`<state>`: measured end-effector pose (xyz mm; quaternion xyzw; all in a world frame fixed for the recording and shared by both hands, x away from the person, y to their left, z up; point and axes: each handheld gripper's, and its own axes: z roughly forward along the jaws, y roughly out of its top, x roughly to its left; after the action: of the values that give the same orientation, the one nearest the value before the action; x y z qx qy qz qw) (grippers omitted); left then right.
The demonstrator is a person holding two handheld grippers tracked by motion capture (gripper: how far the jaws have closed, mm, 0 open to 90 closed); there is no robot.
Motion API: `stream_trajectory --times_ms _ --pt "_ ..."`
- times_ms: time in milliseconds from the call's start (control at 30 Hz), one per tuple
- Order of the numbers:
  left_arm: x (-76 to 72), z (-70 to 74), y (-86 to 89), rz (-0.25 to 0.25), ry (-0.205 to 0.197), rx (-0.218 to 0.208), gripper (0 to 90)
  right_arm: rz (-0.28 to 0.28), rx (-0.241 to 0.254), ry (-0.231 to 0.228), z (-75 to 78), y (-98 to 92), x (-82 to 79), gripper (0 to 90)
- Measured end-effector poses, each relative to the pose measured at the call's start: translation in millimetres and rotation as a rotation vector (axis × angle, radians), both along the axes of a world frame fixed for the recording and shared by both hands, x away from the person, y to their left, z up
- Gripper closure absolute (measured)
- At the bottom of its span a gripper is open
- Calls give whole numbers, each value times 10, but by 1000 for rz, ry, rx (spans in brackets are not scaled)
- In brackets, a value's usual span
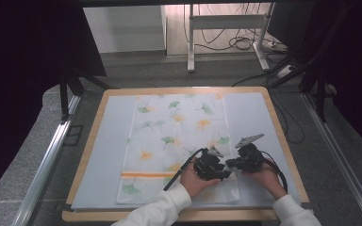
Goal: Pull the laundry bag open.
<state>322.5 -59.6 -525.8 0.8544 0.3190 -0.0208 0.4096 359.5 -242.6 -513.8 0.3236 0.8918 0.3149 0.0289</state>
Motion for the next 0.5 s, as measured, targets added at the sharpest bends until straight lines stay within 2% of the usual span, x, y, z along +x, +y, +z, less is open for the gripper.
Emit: stream_trajectory --times_ms 167,267,300,333,500 --pt "16 -19 -94 -2 -15 21 601 -3 6 5 -3 -8 3 896" --pt "6 -23 -117 -22 -29 35 722 -6 13 8 -6 -14 6 896" --pt "-13 -16 -115 -31 -51 48 743 -5 11 8 -6 -12 5 896" --pt "-34 -7 -112 -44 -66 56 810 -2 9 6 -5 -12 4 896" --pt "-69 19 -100 -71 -83 59 900 -3 9 9 -4 -10 5 896"
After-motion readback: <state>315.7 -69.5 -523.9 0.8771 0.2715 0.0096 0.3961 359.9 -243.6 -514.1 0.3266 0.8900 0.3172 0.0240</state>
